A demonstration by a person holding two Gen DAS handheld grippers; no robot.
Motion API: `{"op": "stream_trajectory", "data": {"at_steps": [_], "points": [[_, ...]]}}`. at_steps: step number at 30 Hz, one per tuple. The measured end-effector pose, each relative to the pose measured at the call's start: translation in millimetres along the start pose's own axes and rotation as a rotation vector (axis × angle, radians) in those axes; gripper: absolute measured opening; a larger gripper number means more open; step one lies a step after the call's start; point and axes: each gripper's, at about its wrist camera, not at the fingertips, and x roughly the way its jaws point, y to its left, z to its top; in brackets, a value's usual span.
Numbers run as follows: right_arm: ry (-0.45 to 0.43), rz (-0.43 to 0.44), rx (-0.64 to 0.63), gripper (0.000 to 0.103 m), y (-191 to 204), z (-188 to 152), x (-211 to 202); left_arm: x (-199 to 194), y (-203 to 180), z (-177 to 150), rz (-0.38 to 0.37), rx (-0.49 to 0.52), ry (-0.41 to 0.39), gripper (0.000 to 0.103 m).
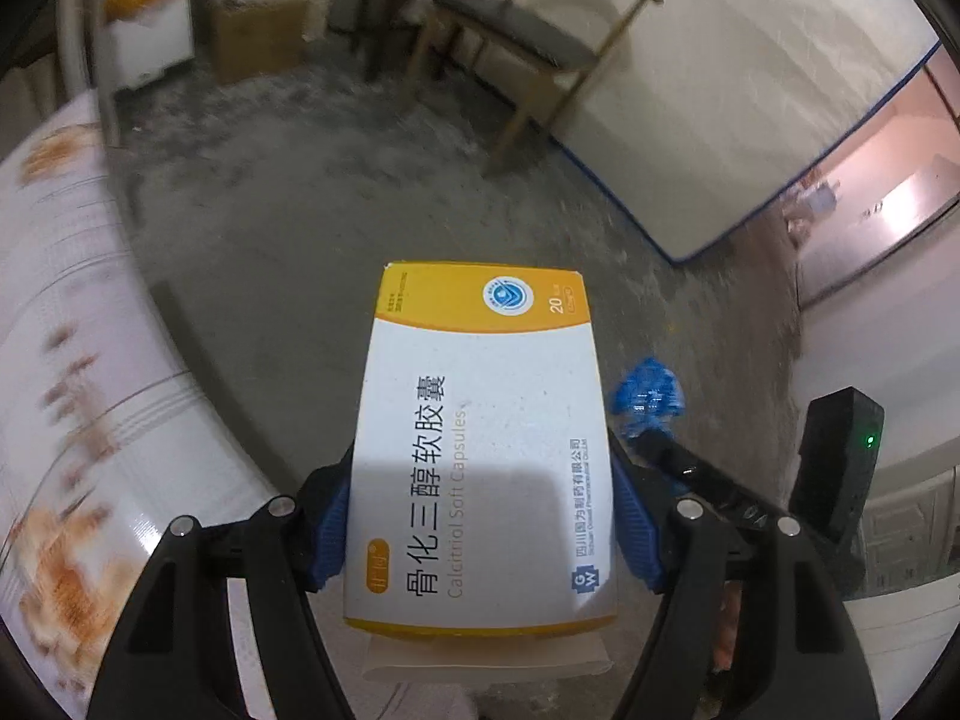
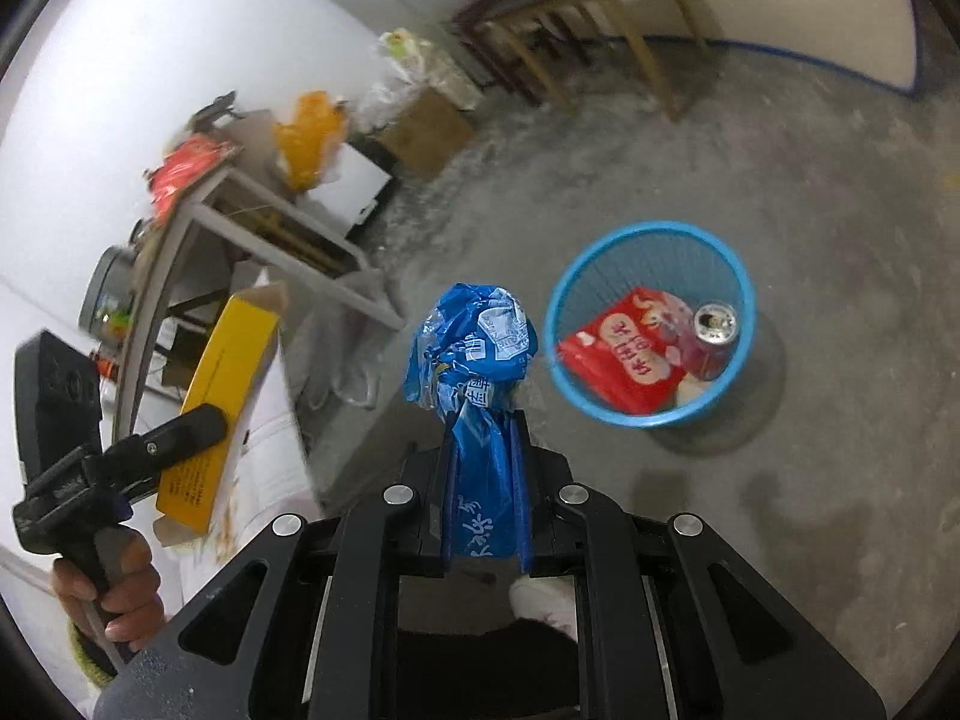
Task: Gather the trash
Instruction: 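Carry the medicine box and blue wrapper over the blue wastebasket, then open both tools to drop the box and wrapper into the wastebasket, then move both tools back to the table toward the green bottle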
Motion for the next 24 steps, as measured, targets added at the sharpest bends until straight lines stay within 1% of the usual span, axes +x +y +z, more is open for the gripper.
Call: {"op": "stream_trajectory", "data": {"at_steps": [2,3,4,5,6,7,9,11,13,16,20,24], "points": [[-0.006,-0.025,0.016,0.014,-7.0,17.0,15.8,23.2,-13.9,22.8,-0.014,0.003,0.001,0.07],[-0.013,-0.03,0.029,0.017,-11.9,26.3,24.5,30.7,-17.1,31.3,-0.018,0.003,-0.004,0.072],[-0.019,-0.034,0.037,0.019,-16.4,34.1,33.6,43.1,-21.6,42.5,-0.028,-0.001,-0.009,0.075],[-0.021,-0.042,0.037,0.023,-21.8,41.1,41.7,51.8,-22.7,50.0,-0.031,-0.009,-0.013,0.086],[-0.019,-0.054,0.04,0.037,-26.6,45.8,47.7,62.7,-22.2,58.2,-0.025,-0.03,-0.022,0.089],[-0.011,-0.069,0.046,0.049,-33.6,50.4,55.6,71.7,-21.4,62.0,-0.013,-0.055,-0.027,0.089],[0.011,-0.108,0.067,0.05,-46.9,53.1,72.7,82.8,-19.3,66.1,0.004,-0.083,-0.018,0.089],[0.031,-0.115,0.092,0.05,-56.3,50.3,78.0,84.1,-15.1,63.3,0.017,-0.095,-0.01,0.089],[0.039,-0.098,0.115,0.05,-61.2,43.2,74.9,78.6,-9.5,57.1,0.004,-0.096,-0.01,0.089],[0.035,-0.096,0.105,0.05,-60.3,31.6,64.0,61.2,-1.8,47.8,0.044,-0.068,-0.031,0.089],[0.007,-0.076,0.078,0.052,-49.9,18.8,39.3,19.3,9.0,29.4,0.05,-0.063,-0.081,0.089],[-0.029,-0.035,0.037,0.057,-30.5,13.4,17.1,-31.7,26.0,-2.6,0.027,-0.08,-0.138,0.089]]}}
